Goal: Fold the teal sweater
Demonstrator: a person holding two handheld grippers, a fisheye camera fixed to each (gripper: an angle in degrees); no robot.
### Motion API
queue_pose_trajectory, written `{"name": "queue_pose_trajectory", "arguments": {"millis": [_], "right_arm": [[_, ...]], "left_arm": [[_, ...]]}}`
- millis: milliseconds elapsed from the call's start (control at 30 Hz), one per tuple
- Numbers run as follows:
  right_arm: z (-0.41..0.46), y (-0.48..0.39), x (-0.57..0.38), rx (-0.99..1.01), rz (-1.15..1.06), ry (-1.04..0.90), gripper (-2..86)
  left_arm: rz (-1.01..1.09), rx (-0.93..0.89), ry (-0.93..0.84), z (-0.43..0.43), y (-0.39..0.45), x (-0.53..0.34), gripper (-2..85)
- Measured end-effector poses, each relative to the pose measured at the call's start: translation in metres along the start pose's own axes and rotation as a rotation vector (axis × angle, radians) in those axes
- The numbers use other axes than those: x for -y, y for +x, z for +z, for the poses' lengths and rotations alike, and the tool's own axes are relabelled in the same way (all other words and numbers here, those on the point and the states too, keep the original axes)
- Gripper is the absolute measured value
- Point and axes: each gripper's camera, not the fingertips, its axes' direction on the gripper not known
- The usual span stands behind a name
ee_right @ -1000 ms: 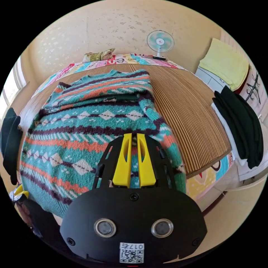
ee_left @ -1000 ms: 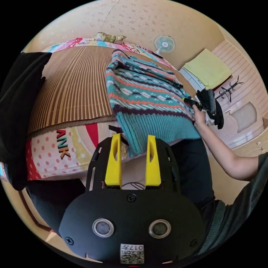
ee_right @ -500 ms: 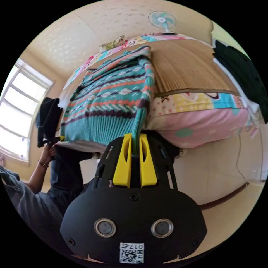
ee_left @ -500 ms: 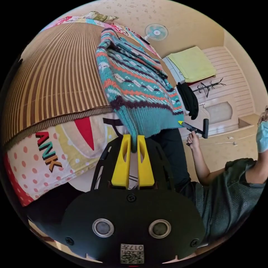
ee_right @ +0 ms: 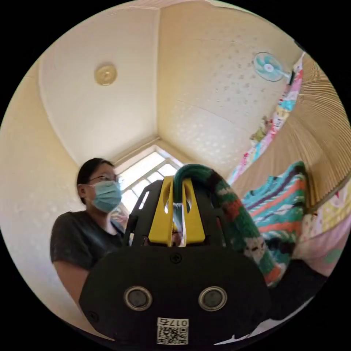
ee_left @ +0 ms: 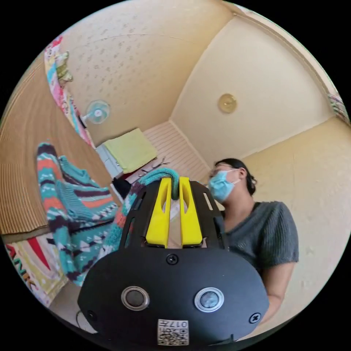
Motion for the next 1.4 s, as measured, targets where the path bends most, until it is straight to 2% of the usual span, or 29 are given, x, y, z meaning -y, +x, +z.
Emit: {"name": "queue_pose_trajectory", "arguments": {"millis": [33,67,200,267,367,433,500,567,633,800,900,967,1033,1100,1133,1233,1300,1333,1400], "right_arm": [[0.01,0.005,0.01,-0.198,0.032,-0.017,1.3],[0.021,0.007,0.022,-0.308,0.031,-0.014,1.3],[0.059,0.01,0.061,-0.442,0.002,0.04,1.6],[0.09,0.022,0.086,-0.622,0.003,0.056,2.1],[0.126,0.06,0.106,-0.745,0.002,0.043,3.4],[0.144,0.1,0.112,-0.798,0.08,-0.022,5.2],[0.156,0.139,0.112,-0.78,0.163,-0.096,10.8],[0.168,0.16,0.104,-0.77,0.168,-0.177,16.9],[0.17,0.155,0.094,-0.814,0.146,-0.185,19.0],[0.195,0.092,0.048,-0.827,-0.088,-0.222,20.2],[0.234,0.057,0.002,-0.829,-0.274,-0.365,18.3],[0.264,0.04,-0.035,-0.835,-0.374,-0.446,17.6],[0.285,0.037,-0.057,-0.817,-0.399,-0.501,17.3],[0.307,0.038,-0.075,-0.775,-0.4,-0.559,17.3],[0.324,0.041,-0.089,-0.726,-0.417,-0.606,17.4],[0.368,0.054,-0.121,-0.625,-0.455,-0.792,17.9],[0.393,0.063,-0.138,-0.674,-0.483,-0.888,18.1],[0.405,0.069,-0.147,-0.76,-0.5,-0.918,18.1],[0.418,0.08,-0.153,-0.819,-0.494,-0.929,17.9]], "left_arm": [[-0.013,0.061,0.007,0.001,-0.004,0.006,4.1],[-0.002,0.127,0.039,0.005,-0.008,0.017,4.1],[0.032,0.333,0.116,0.039,-0.012,0.073,4.1],[0.058,0.419,0.081,0.062,-0.018,0.104,4.1],[0.0,0.549,0.041,0.086,-0.051,0.144,4.5],[0.01,0.561,-0.006,0.096,-0.075,0.155,5.9],[0.024,0.628,-0.078,0.105,-0.091,0.153,9.2],[0.071,0.657,-0.042,0.096,-0.08,0.14,12.3],[0.114,0.689,0.008,0.081,-0.061,0.122,13.7],[-0.072,0.984,-0.072,0.059,-0.047,0.051,19.9],[-0.221,1.051,-0.089,0.052,-0.054,0.005,23.3],[-0.281,1.02,-0.088,0.053,-0.061,-0.015,23.2],[-0.306,0.914,-0.046,0.056,-0.067,-0.029,20.6],[-0.393,0.726,-0.023,0.061,-0.093,-0.041,15.0],[-0.424,0.7,-0.007,0.061,-0.101,-0.046,14.2],[-0.503,0.57,0.126,0.043,-0.119,-0.063,9.2],[-0.497,0.355,0.198,0.04,-0.12,-0.069,7.3],[-0.492,0.305,0.214,0.041,-0.118,-0.069,7.0],[-0.434,0.128,0.222,0.053,-0.106,-0.061,6.6]]}}
